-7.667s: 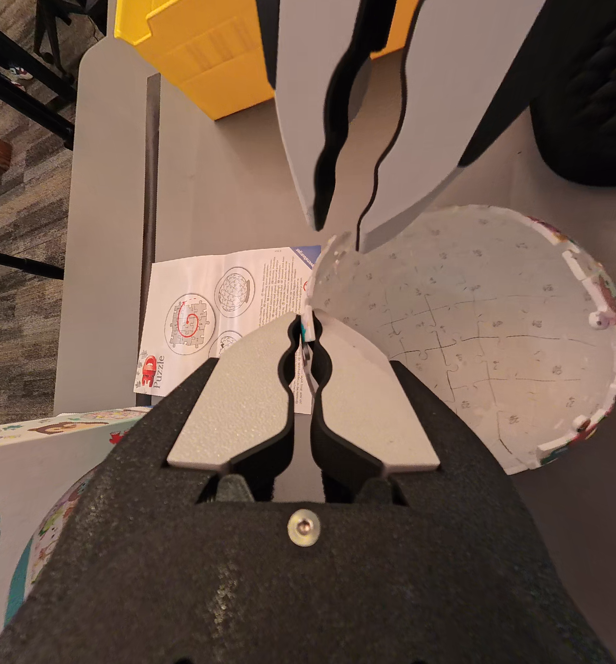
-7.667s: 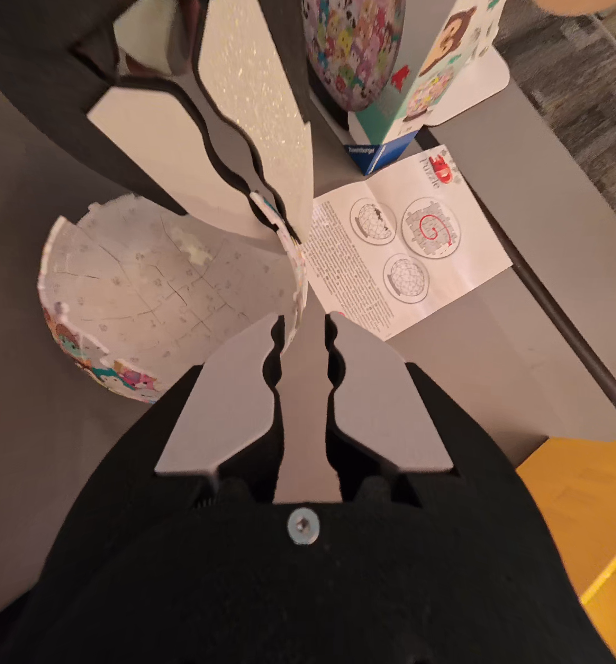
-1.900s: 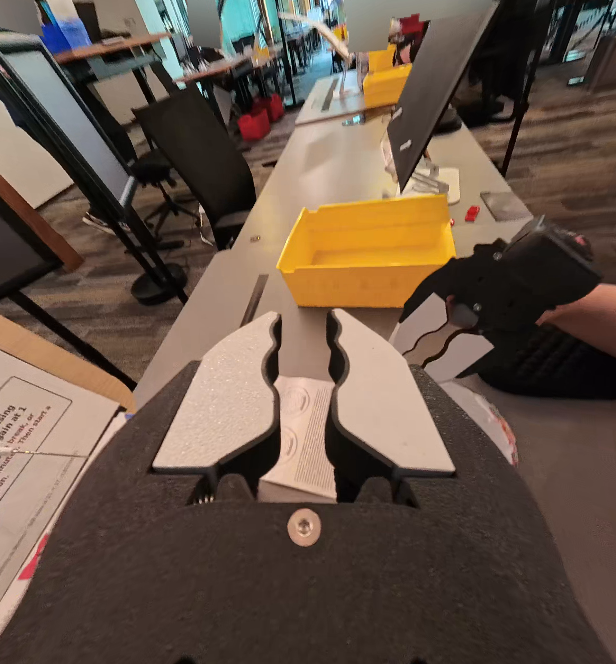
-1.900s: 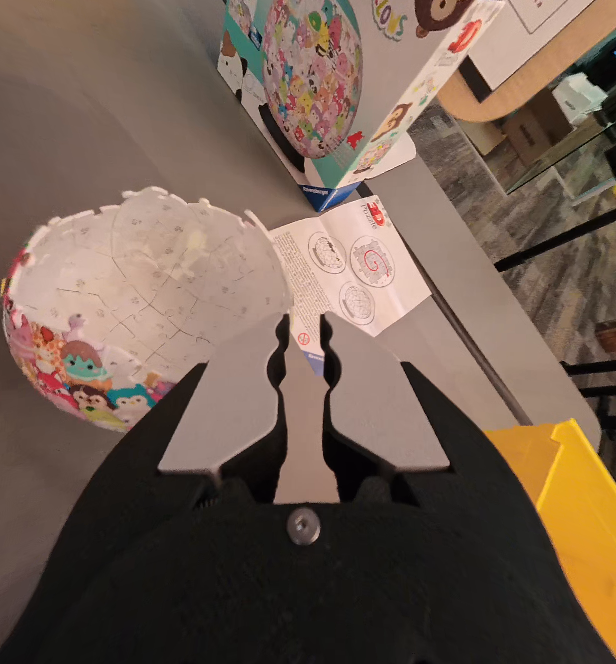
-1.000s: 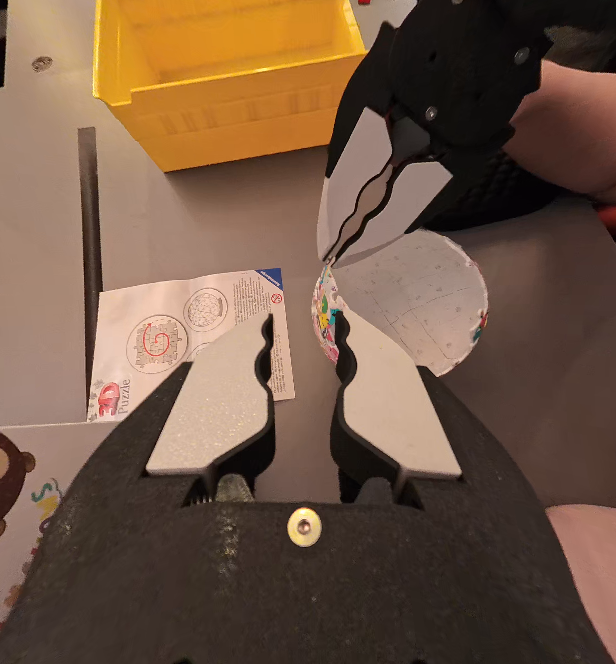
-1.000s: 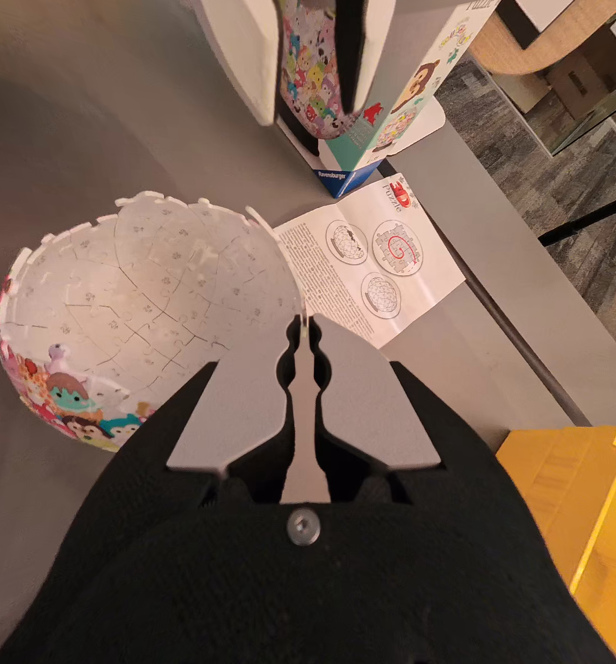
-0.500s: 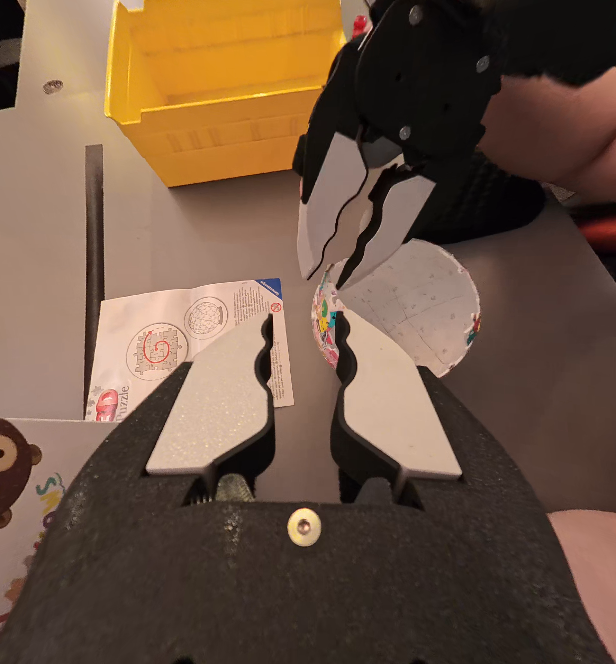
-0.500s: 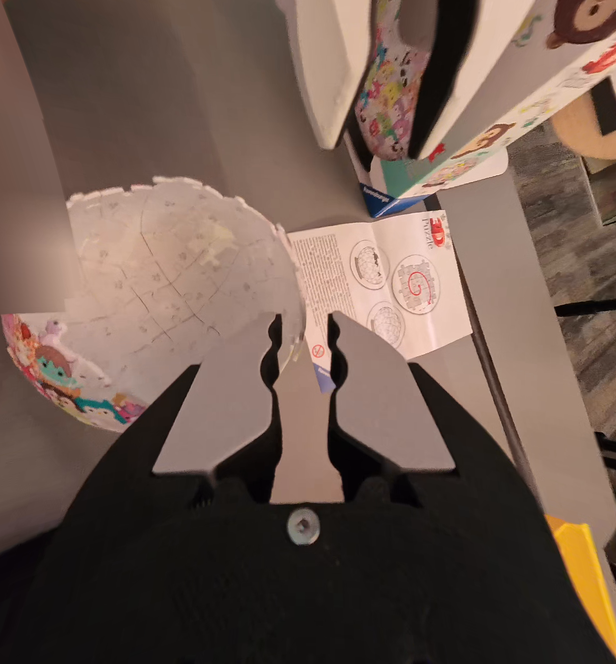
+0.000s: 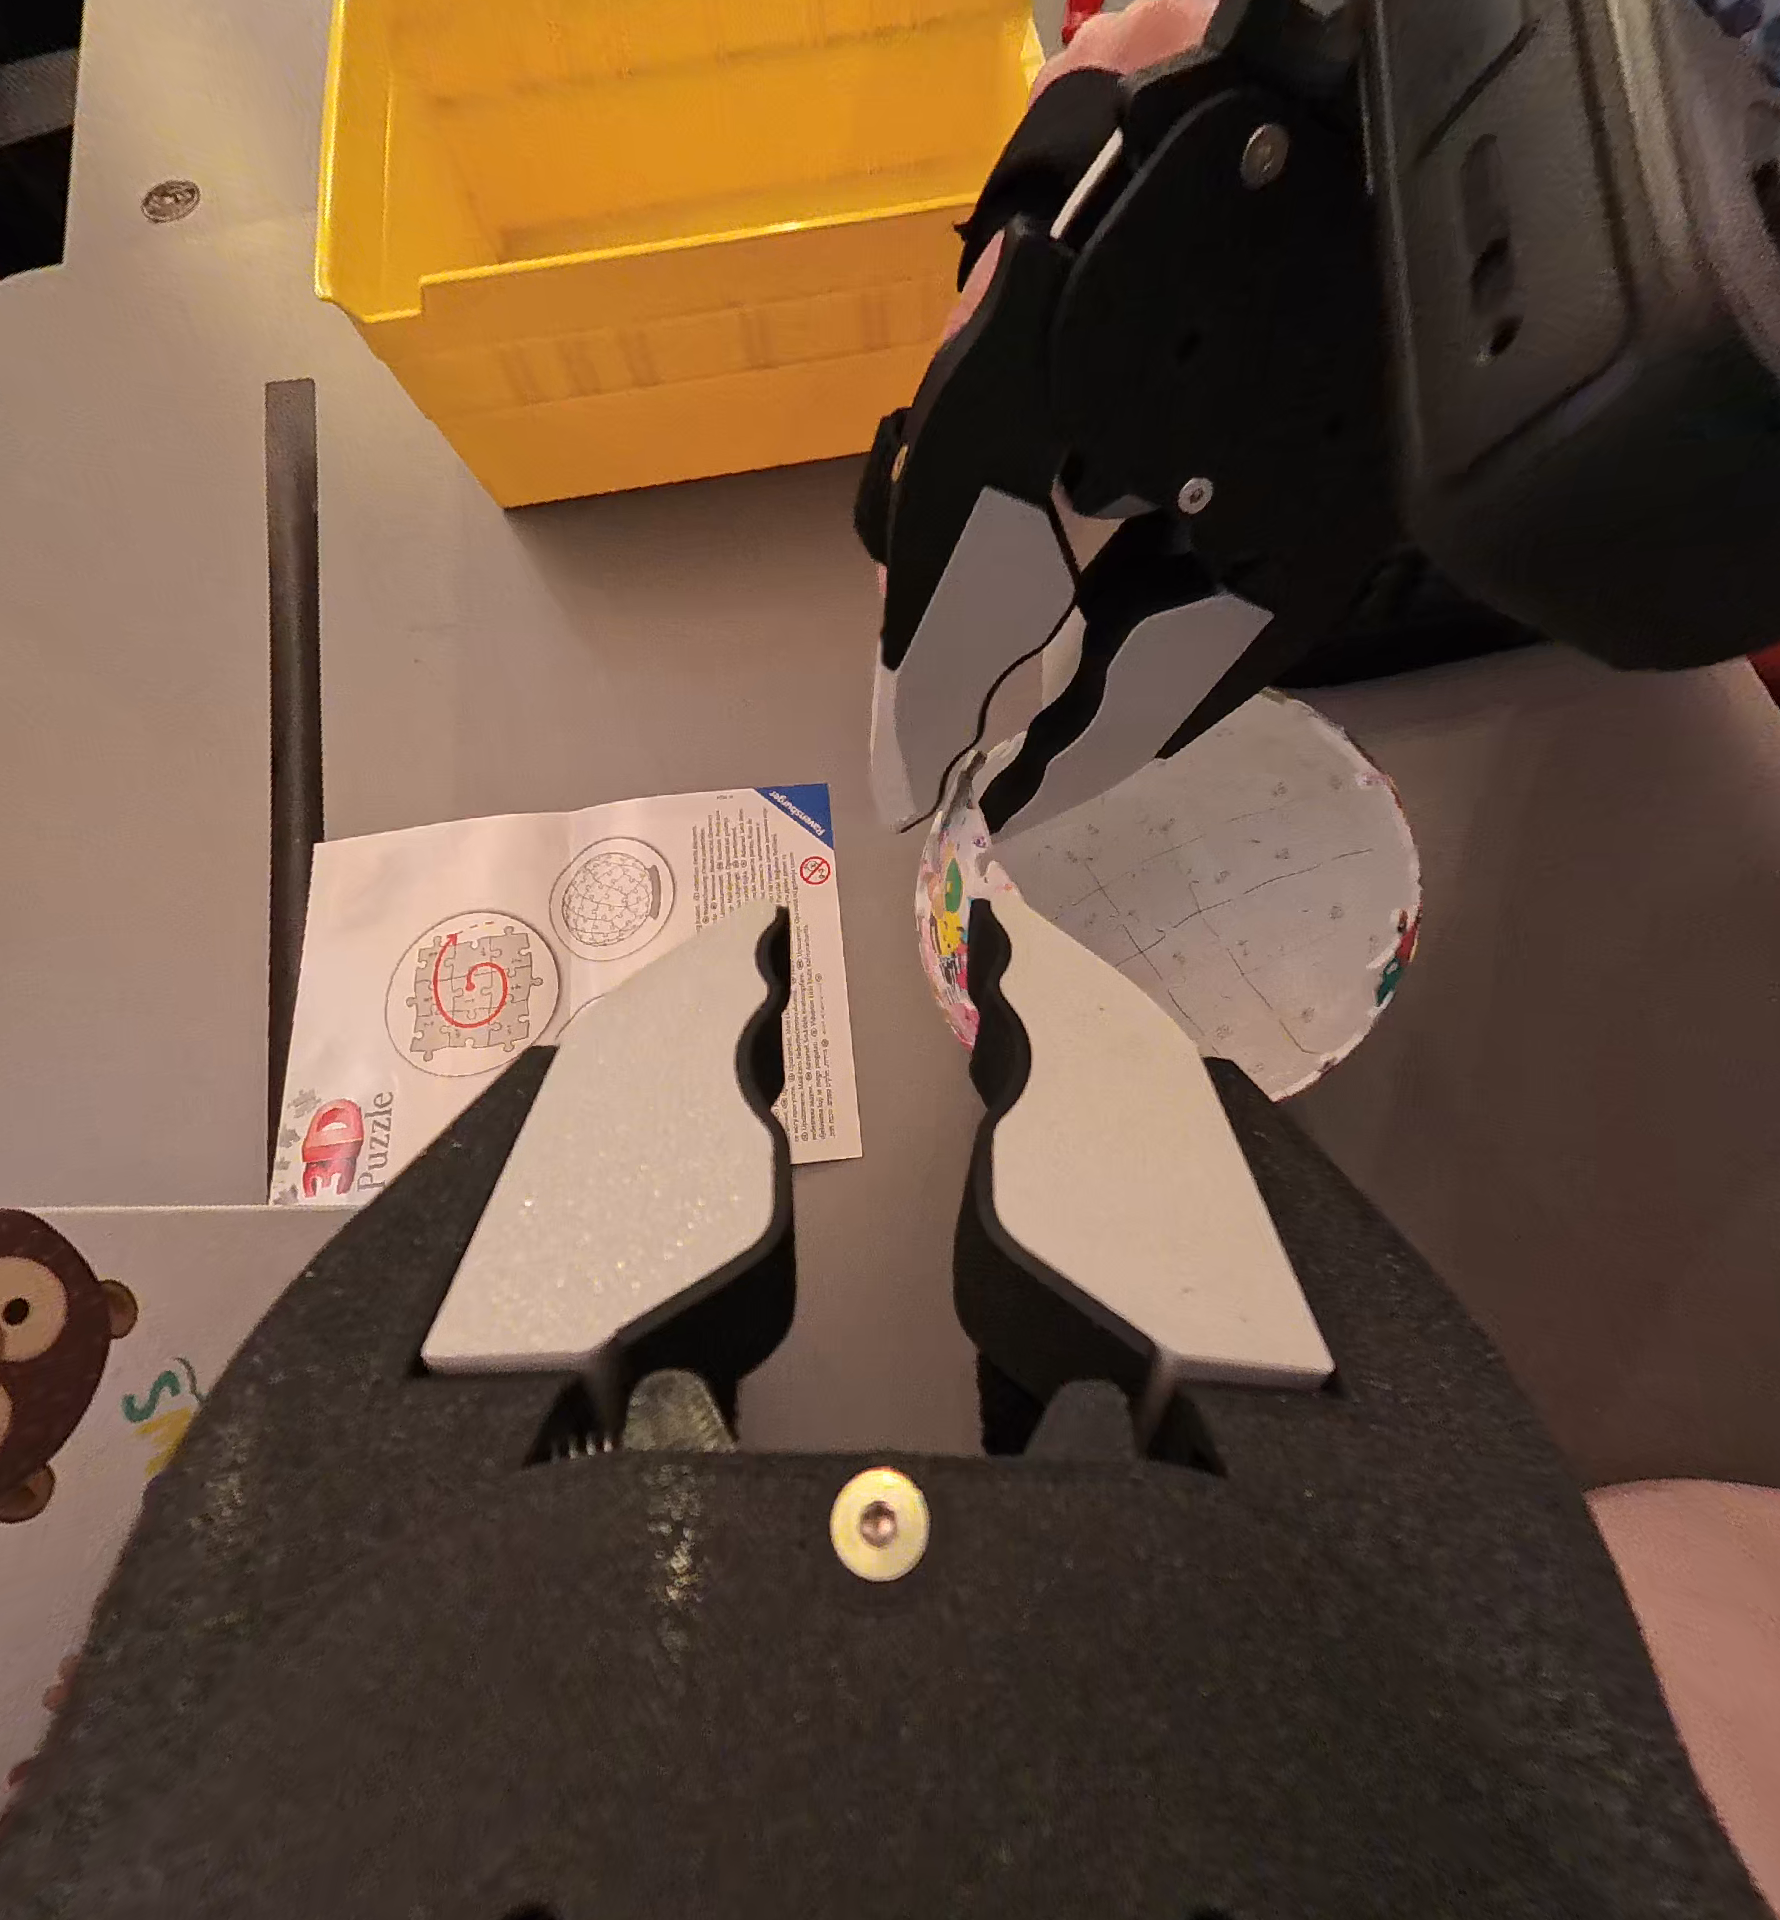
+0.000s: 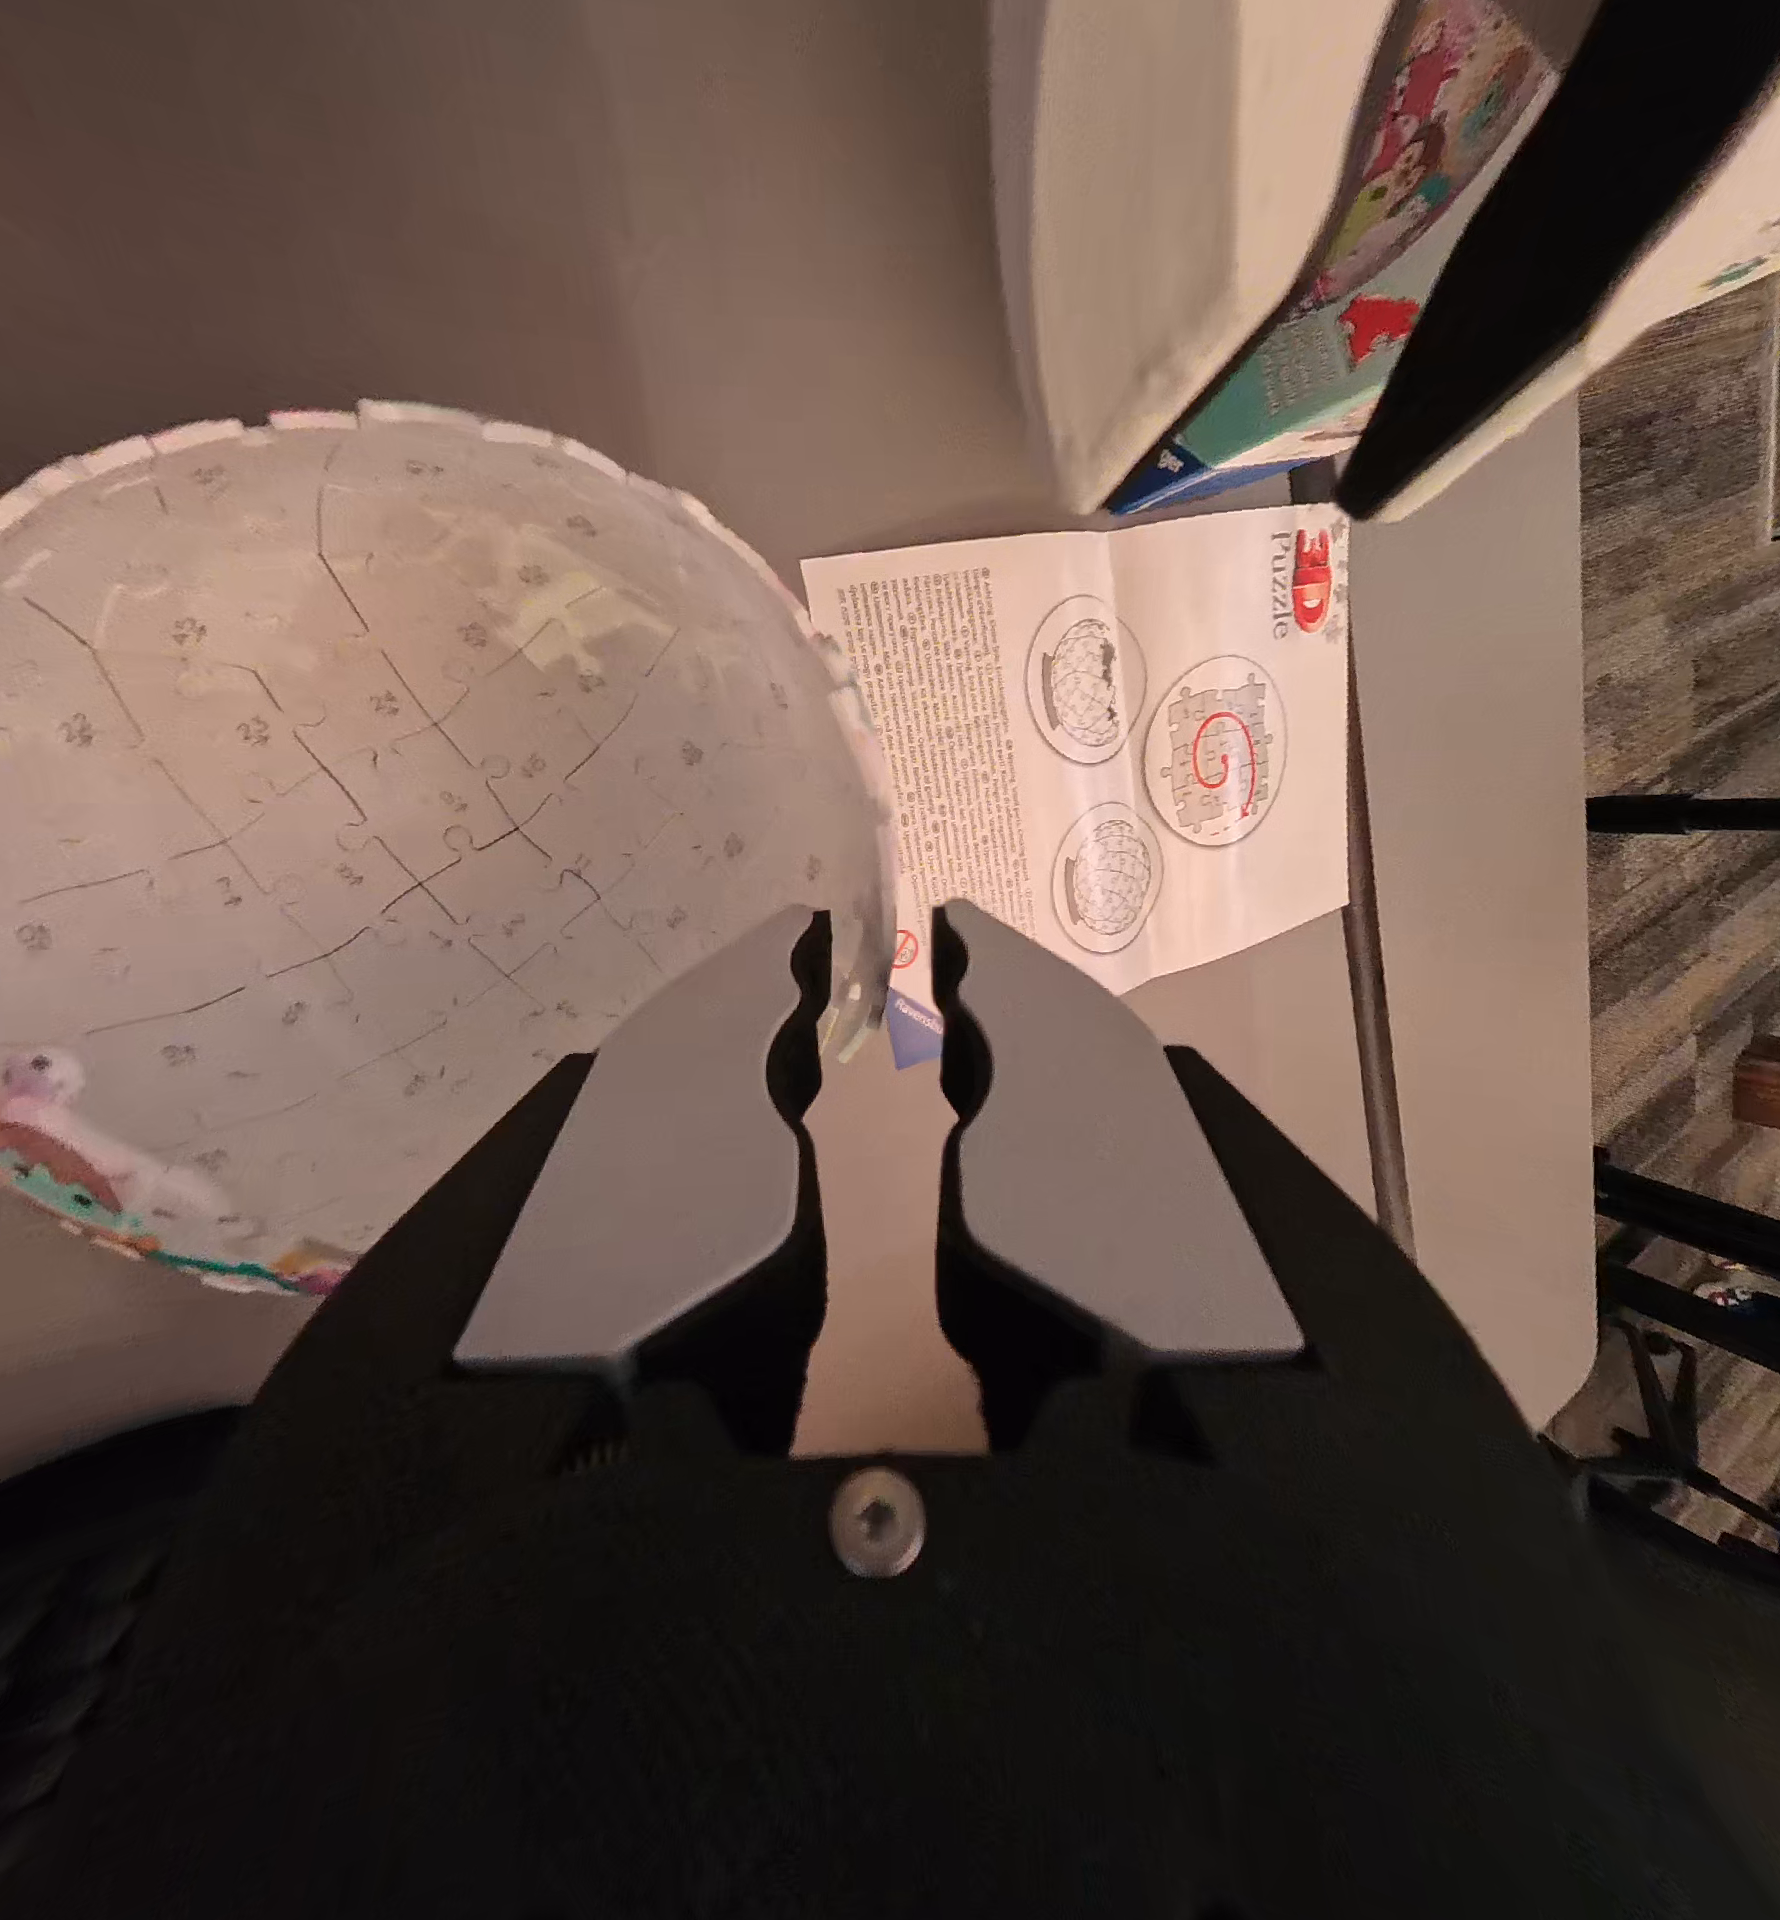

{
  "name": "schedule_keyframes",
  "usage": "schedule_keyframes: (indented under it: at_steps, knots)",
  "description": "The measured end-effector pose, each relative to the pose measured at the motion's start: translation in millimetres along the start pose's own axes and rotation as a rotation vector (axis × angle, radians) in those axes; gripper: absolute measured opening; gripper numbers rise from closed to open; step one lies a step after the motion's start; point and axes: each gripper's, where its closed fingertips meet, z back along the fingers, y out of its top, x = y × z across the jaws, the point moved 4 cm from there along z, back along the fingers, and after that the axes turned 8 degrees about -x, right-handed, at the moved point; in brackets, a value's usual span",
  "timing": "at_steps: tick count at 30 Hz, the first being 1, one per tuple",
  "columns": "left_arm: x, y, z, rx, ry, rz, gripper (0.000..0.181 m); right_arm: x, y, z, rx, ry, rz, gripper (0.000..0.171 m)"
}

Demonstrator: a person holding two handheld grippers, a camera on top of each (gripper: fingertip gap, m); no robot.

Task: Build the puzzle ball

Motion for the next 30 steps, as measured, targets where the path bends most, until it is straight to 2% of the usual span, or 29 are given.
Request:
schedule_keyframes:
  at_steps: [24, 30]
  knots:
    - [1.7, 1.6, -4.2, -0.024, -0.006, -0.007, 0.031, -0.5, 1.1, -5.8, 0.046, 0.019, 0.005, 0.007]
    - [2.1, 1.8, -6.8, -0.033, -0.011, -0.006, 0.031, 0.3, 2.6, -6.0, 0.068, 0.042, -0.046, 0.006]
